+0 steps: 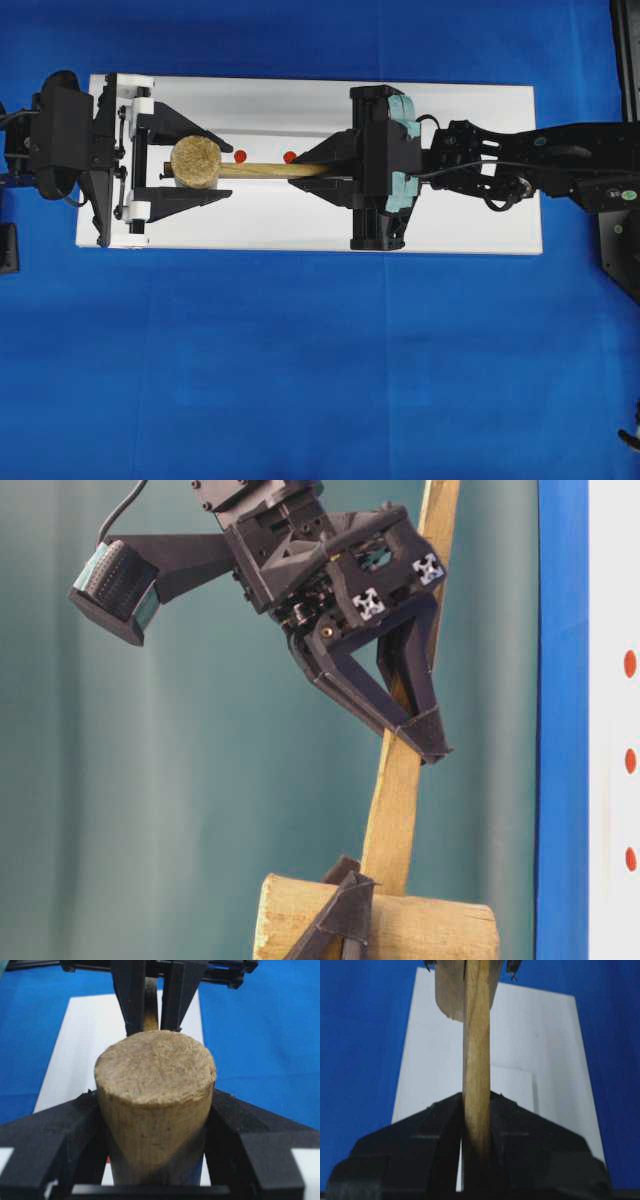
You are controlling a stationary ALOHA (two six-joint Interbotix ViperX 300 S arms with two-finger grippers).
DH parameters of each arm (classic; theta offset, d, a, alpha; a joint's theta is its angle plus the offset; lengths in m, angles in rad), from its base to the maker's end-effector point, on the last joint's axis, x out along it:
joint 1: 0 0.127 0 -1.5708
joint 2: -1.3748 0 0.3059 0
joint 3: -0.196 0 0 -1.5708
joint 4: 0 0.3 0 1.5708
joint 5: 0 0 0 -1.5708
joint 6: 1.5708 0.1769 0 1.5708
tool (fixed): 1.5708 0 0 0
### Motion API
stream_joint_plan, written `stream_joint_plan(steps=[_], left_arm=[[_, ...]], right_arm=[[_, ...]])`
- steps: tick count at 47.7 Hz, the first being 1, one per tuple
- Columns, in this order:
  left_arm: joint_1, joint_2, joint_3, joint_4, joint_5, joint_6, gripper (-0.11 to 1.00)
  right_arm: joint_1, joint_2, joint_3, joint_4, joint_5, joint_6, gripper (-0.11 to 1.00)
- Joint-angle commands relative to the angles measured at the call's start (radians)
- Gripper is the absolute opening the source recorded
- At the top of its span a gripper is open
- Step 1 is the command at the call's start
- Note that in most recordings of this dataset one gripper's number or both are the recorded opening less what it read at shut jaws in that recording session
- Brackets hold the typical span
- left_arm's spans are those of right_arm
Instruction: Hit the mark with a hammer.
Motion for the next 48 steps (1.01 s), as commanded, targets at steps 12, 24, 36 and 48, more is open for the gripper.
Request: stream_joint_plan(steps=[12, 24, 36, 48], left_arm=[[-0.005, -0.028, -0.026, -0.003, -0.017, 0.000, 0.45], [-0.006, -0.048, -0.008, -0.002, -0.023, 0.008, 0.73], [-0.005, -0.103, 0.034, -0.002, -0.023, 0.014, 0.80], [-0.002, -0.192, 0.089, -0.003, -0.021, 0.006, 0.81]], right_arm=[[0.005, -0.014, -0.009, 0.005, -0.015, 0.005, 0.03], [0.005, -0.031, 0.009, 0.003, -0.028, 0.035, 0.03], [0.005, -0.101, 0.064, 0.017, -0.046, 0.043, 0.03], [-0.006, -0.193, 0.147, 0.092, -0.080, 0.041, 0.03]])
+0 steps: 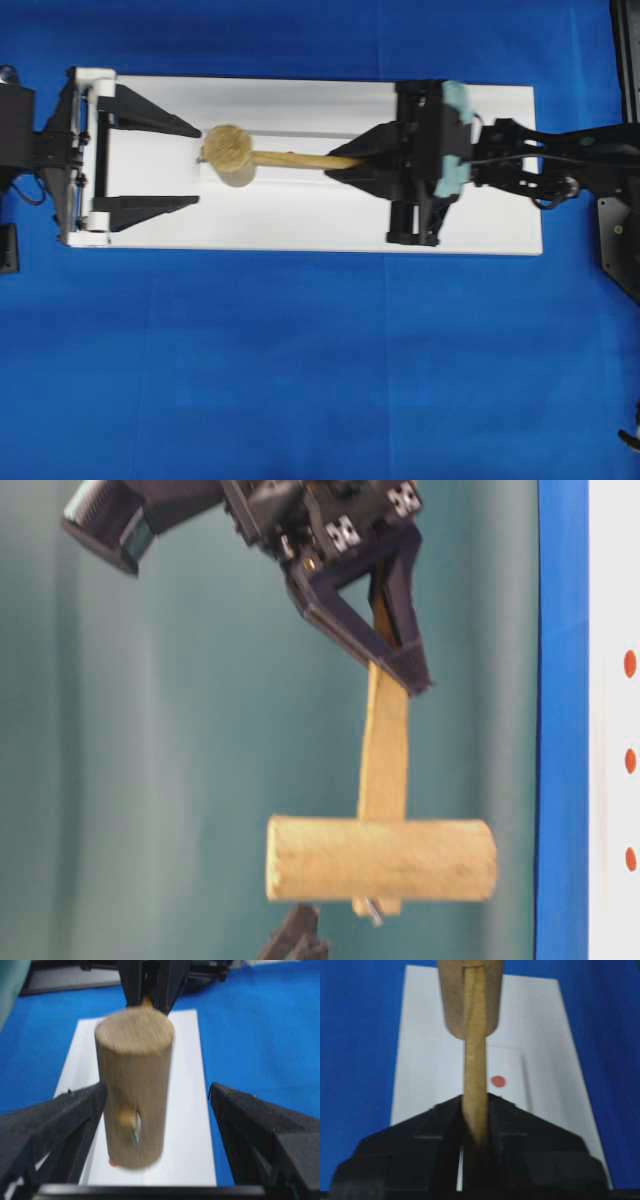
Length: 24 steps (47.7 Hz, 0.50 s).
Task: Hit the mark with a hammer.
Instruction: 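Release the left gripper and lower the mallet head onto the red dots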
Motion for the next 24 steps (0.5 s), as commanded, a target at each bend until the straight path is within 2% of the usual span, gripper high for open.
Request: stream_joint_plan(steps=[1, 6, 24], left_arm=[[0.002, -0.034, 0.003, -0.002, -0.006, -0.005, 0.81], [0.003, -0.063, 0.020, 0.000, -0.002, -0.012, 0.81], [0.003, -0.117, 0.048, -0.003, 0.041, -0.017, 0.81]], right_arm=[[-0.009, -0.052, 0.008, 0.034, -0.032, 0.000, 0.03], [-0.017, -0.074, 0.026, 0.055, -0.048, 0.000, 0.03], [-0.020, -0.069, 0.021, 0.058, -0.063, 0.000, 0.03]])
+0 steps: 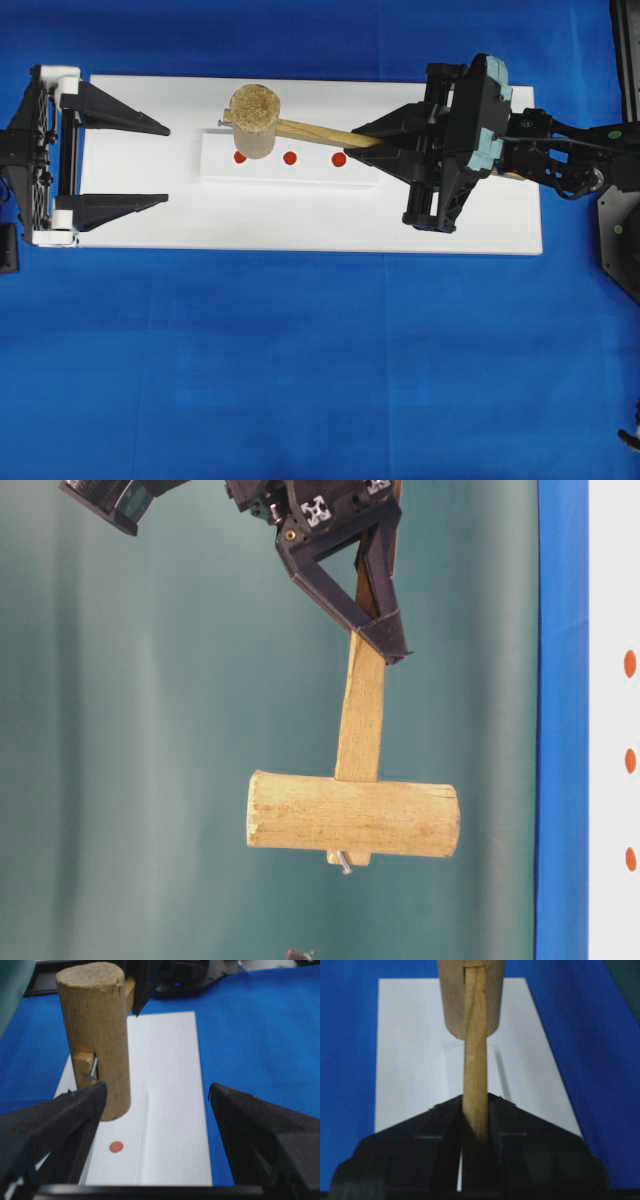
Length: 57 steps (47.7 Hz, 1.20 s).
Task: Hit the mark with a hammer.
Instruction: 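Release the left gripper and lower the mallet head onto the red dots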
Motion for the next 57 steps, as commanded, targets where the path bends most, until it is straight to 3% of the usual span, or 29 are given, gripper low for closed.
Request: stream_joint_plan(steps=[1, 43, 51, 57], left_arm=[[0.003, -0.005, -0.012, -0.003, -0.003, -0.002, 0.81], [0.003, -0.006, -0.011, -0.005, 0.000, -0.005, 0.81], [0.003, -0.008, -0.011, -0.005, 0.000, -0.005, 0.81], [0.003, -0.008, -0.011, -0.005, 0.000, -0.005, 0.81]], right_arm=[[0.000, -0.012, -0.023, 0.000, -0.017, 0.000, 0.03], [-0.028, 0.107, -0.103, 0.000, -0.038, -0.003, 0.03], [-0.032, 0.232, -0.121, 0.003, -0.038, 0.002, 0.03], [-0.037, 0.357, -0.150, 0.032, -0.025, 0.020, 0.03]])
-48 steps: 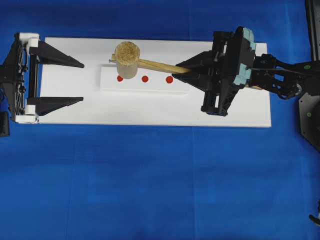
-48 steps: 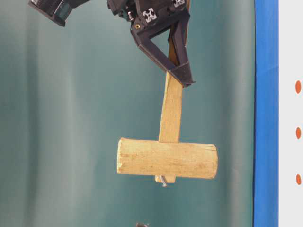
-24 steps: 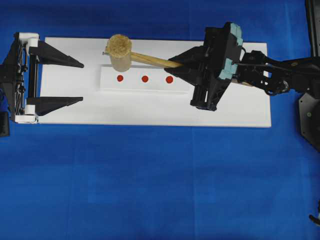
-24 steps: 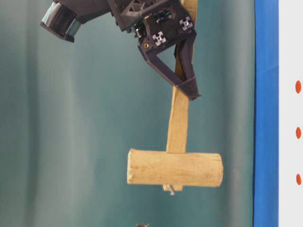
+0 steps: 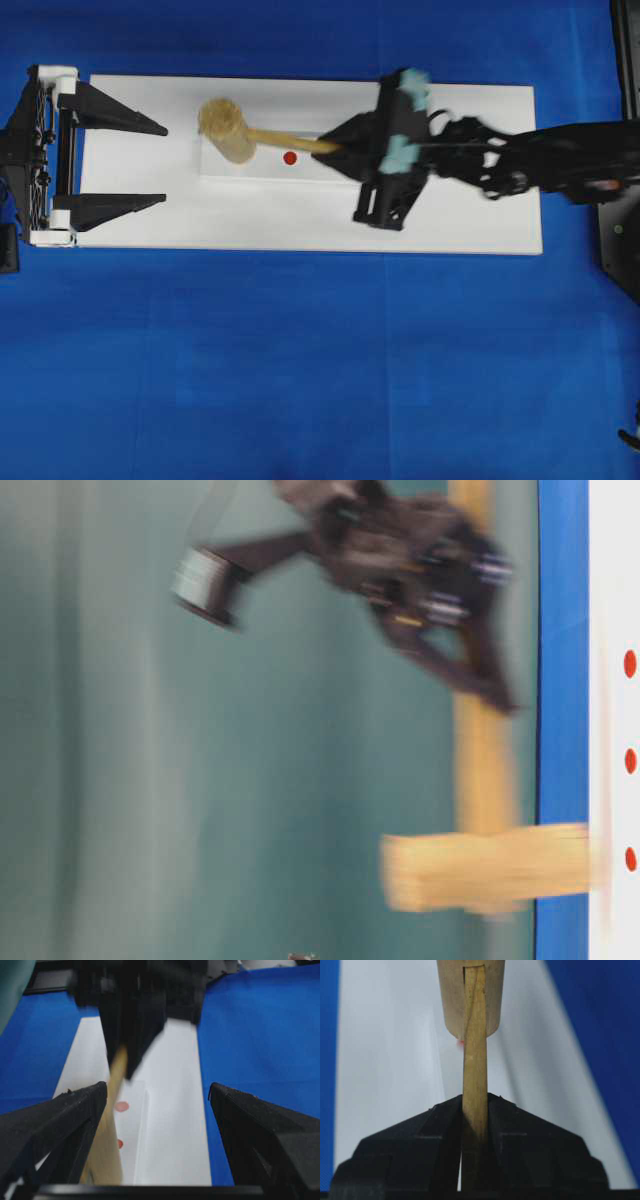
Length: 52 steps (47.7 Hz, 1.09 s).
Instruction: Hit the mark with a hammer.
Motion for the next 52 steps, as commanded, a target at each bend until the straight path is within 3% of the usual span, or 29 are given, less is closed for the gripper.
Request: stream_joint_plan(steps=[1, 12, 25, 41, 52], left_arm=[[0.002, -0.003, -0.011, -0.003, -0.005, -0.002, 0.81], [0.002, -0.003, -0.012, -0.003, -0.005, -0.002, 0.80], [0.002, -0.003, -0.012, -0.003, -0.005, -0.002, 0.80], [0.002, -0.003, -0.012, -0.003, -0.005, -0.002, 0.80], [0.002, -0.003, -0.012, -0.003, -0.005, -0.002, 0.80]], right_arm=[[-0.009, 0.058, -0.044, 0.017, 0.002, 0.012, 0.03], [-0.018, 0.044, -0.035, 0.020, 0.032, 0.015, 0.03], [-0.017, -0.101, -0.009, 0.015, 0.032, 0.005, 0.03], [-0.017, -0.362, 0.129, 0.009, 0.031, 0.006, 0.03], [-0.017, -0.437, 0.186, 0.009, 0.029, 0.011, 0.03]])
